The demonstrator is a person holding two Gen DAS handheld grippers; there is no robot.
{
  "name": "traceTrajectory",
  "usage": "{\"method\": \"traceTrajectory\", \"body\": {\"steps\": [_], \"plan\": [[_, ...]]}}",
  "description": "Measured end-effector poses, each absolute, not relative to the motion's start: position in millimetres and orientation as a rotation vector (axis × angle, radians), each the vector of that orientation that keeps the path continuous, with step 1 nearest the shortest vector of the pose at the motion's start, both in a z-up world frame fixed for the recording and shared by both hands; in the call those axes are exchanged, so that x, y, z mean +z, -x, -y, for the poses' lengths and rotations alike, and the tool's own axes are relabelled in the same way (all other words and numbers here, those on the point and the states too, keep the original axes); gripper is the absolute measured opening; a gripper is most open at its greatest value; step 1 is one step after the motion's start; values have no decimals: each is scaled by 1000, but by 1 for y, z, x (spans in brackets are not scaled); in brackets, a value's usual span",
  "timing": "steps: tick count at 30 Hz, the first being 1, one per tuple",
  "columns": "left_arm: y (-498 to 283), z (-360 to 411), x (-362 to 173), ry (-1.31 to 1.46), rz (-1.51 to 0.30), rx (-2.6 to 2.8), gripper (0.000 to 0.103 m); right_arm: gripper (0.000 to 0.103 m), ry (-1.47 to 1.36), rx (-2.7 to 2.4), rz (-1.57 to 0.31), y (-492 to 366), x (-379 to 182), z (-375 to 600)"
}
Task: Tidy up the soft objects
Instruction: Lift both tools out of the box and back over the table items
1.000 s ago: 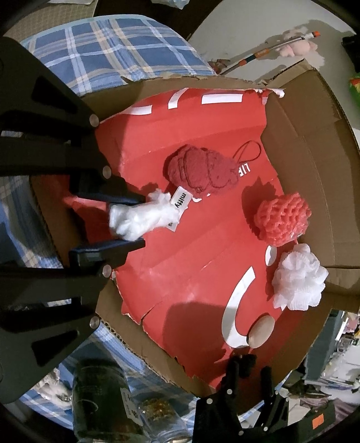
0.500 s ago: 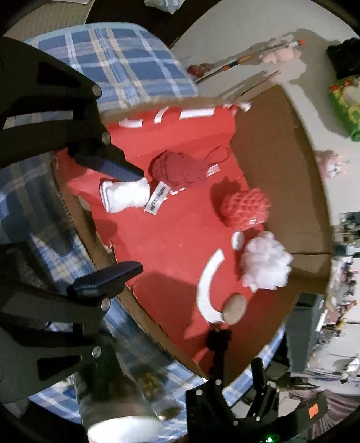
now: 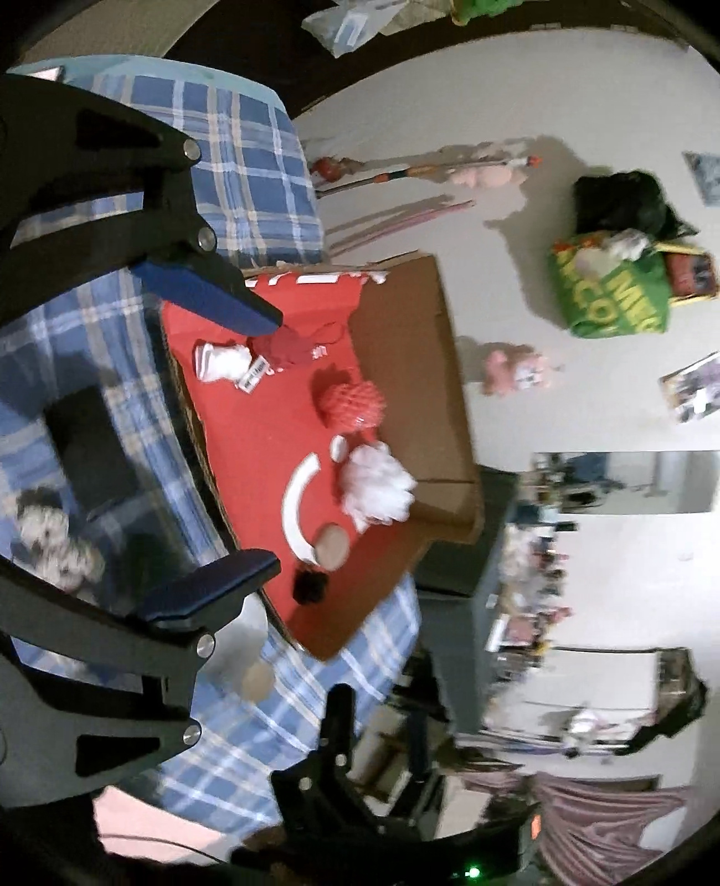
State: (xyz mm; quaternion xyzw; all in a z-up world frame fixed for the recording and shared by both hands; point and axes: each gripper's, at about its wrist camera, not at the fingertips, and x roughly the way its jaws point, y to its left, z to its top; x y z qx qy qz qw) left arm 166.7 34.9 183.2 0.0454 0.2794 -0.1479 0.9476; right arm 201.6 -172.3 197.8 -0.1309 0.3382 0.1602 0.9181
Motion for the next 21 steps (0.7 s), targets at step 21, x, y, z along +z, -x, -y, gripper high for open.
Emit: {"method": "traceTrajectory", "body": {"steps": [21], "plan": [[-50, -19, 163, -1, -413, -213, 92, 103, 85, 250, -464, -55, 190, 187]]}}
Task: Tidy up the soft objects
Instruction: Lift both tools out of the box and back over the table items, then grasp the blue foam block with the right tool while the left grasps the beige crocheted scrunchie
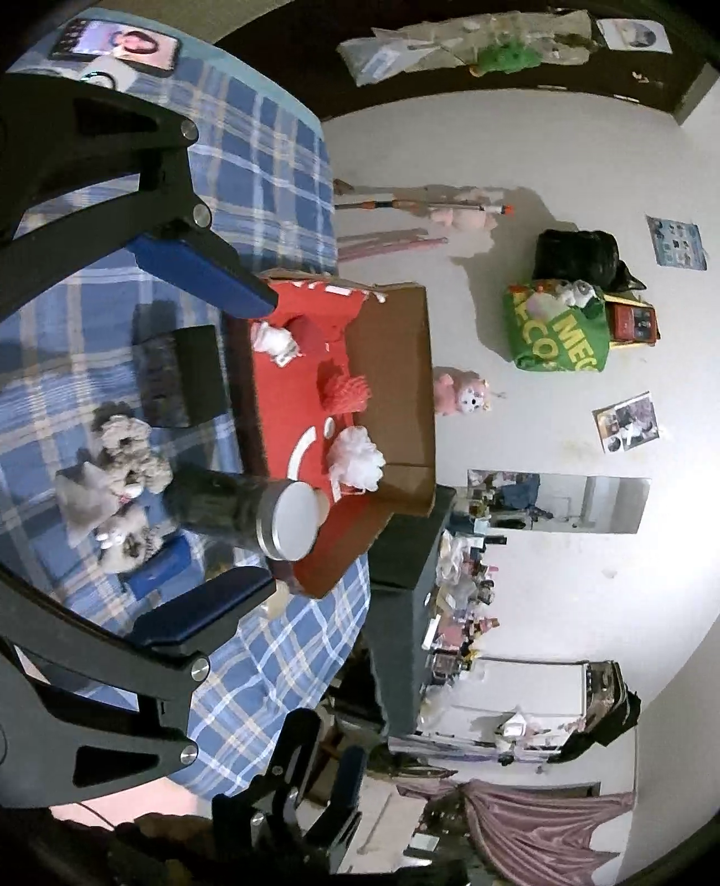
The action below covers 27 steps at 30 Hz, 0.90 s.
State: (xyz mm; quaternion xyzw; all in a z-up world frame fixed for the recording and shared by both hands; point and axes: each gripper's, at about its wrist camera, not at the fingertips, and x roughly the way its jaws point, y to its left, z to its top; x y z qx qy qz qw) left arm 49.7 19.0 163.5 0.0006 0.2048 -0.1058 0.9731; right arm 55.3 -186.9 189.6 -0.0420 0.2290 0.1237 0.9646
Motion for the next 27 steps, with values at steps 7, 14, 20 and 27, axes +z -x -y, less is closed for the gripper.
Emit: {"method": "traceTrajectory", "body": {"steps": [7, 14, 20, 27], "plan": [[-35, -14, 141, 10, -449, -198, 92, 103, 61, 218, -451, -34, 168, 184], [-31, -10, 109, 6, -501, -166, 92, 103, 32, 193, -502, -33, 133, 182], [-41, -10, 77, 22, -582, -142, 92, 103, 8, 182, -585, -43, 95, 179], [-54, -11, 51, 35, -665, -144, 92, 103, 5, 186, -650, -52, 68, 175]]}}
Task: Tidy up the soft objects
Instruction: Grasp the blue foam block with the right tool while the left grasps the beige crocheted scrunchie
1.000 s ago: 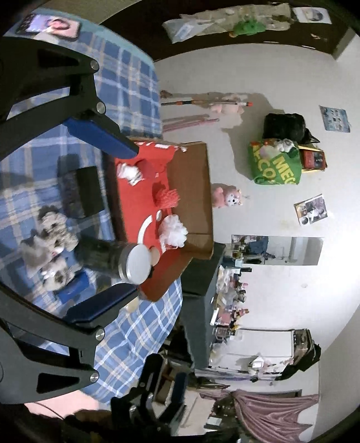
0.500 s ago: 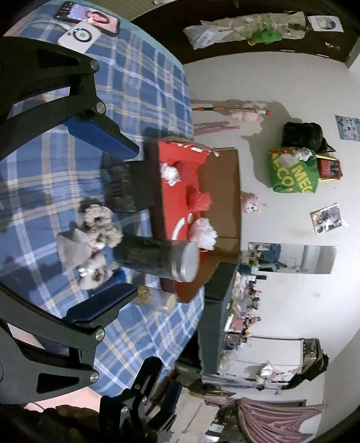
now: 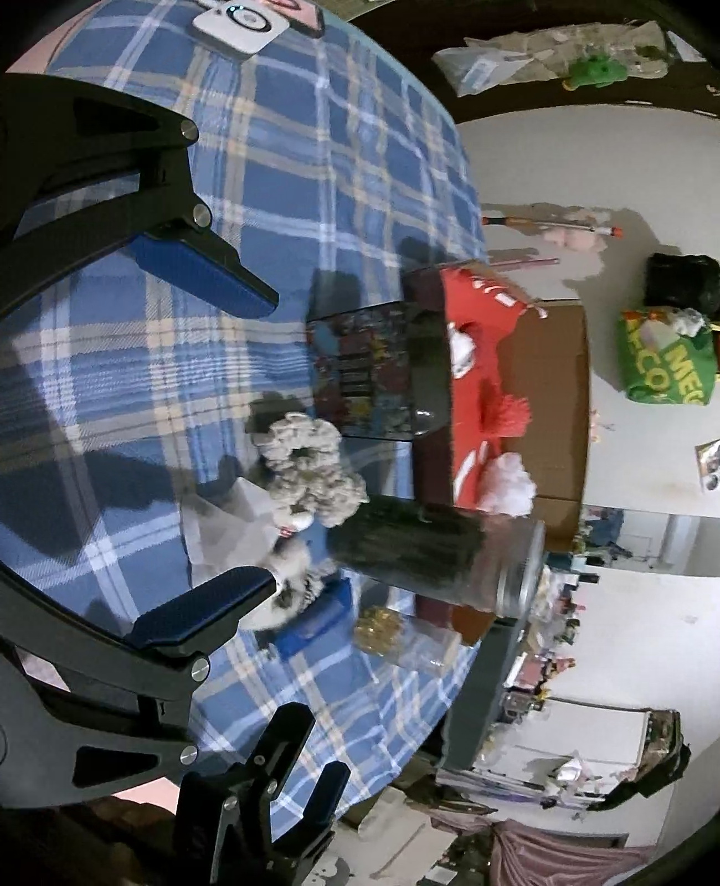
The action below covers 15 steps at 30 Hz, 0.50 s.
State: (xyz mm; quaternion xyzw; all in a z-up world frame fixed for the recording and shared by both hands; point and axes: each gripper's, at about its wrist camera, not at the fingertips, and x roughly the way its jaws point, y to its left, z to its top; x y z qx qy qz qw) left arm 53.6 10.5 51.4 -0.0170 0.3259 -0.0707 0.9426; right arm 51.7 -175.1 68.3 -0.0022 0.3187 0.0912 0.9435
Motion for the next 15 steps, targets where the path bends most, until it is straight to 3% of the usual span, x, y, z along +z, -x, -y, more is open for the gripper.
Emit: {"method": "traceTrajectory", "body": {"steps": [15], "plan": [[-80, -11, 49, 41, -715, -184, 92, 103, -50, 280, -743, -79, 54, 176]]}}
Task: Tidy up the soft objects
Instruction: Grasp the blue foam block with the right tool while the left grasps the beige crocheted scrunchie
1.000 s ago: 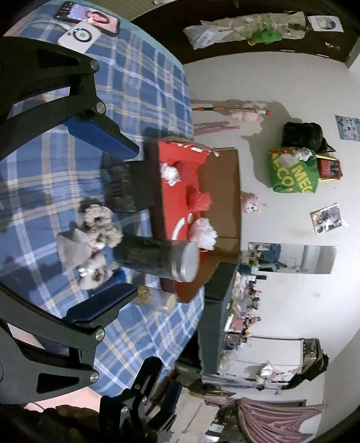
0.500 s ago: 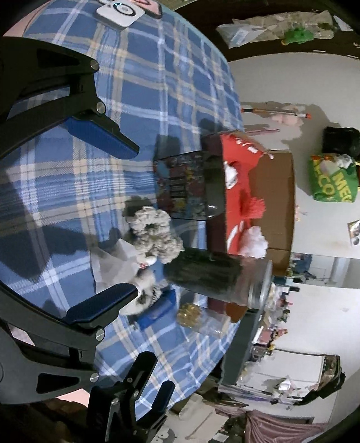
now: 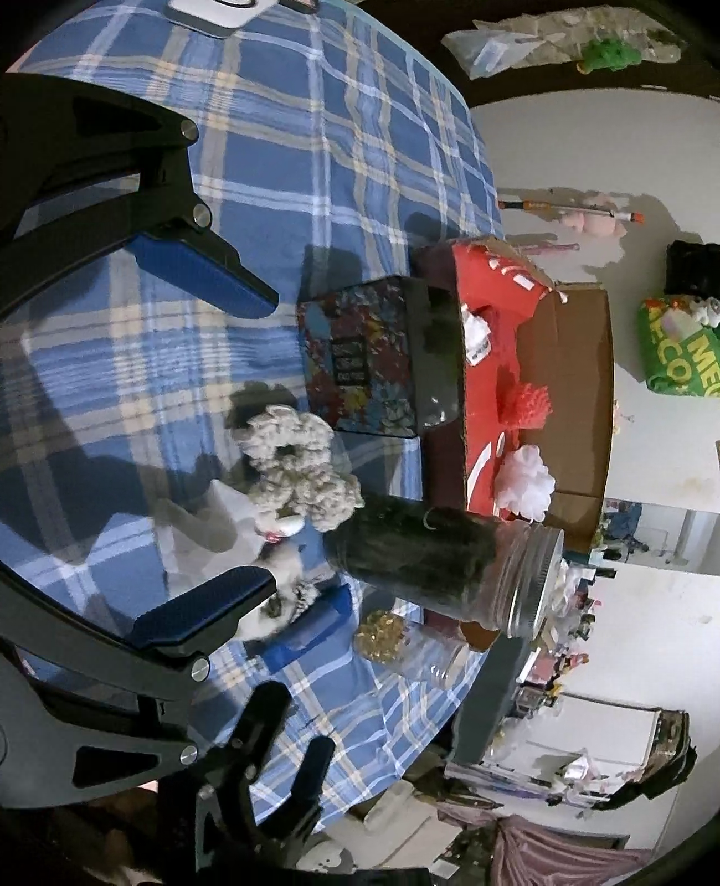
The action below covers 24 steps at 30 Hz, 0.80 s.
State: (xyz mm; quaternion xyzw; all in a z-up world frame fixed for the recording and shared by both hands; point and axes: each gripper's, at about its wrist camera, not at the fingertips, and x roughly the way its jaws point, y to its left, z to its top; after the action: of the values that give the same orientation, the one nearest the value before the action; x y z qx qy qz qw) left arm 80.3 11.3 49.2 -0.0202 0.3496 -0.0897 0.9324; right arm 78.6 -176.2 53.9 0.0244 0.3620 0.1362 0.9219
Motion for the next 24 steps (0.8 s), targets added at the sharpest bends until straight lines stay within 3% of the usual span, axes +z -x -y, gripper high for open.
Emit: {"method": "traceTrajectory", "body": {"steps": [3, 10, 13, 15, 17, 19, 21, 24], "plan": [[-90, -7, 50, 17, -727, -197, 92, 102, -66, 308, -778, -90, 48, 175], [-114, -3, 41, 10, -792, -228, 89, 88, -80, 359, -835, -108, 39, 170], [-121, -3, 38, 22, -809, -241, 76, 79, -68, 371, -844, -112, 37, 166], [-125, -4, 35, 35, -830, -260, 54, 71, -57, 377, -840, -113, 37, 164], [-129, -6, 31, 96, -857, -341, 41, 47, -59, 426, -844, -112, 36, 161], [-129, -7, 30, 134, -864, -384, 32, 32, -70, 474, -846, -109, 36, 158], [-126, -4, 33, 127, -855, -399, 22, 29, -78, 483, -837, -107, 38, 159], [-119, -3, 37, 110, -838, -393, 19, 27, -80, 476, -822, -104, 41, 161]]}}
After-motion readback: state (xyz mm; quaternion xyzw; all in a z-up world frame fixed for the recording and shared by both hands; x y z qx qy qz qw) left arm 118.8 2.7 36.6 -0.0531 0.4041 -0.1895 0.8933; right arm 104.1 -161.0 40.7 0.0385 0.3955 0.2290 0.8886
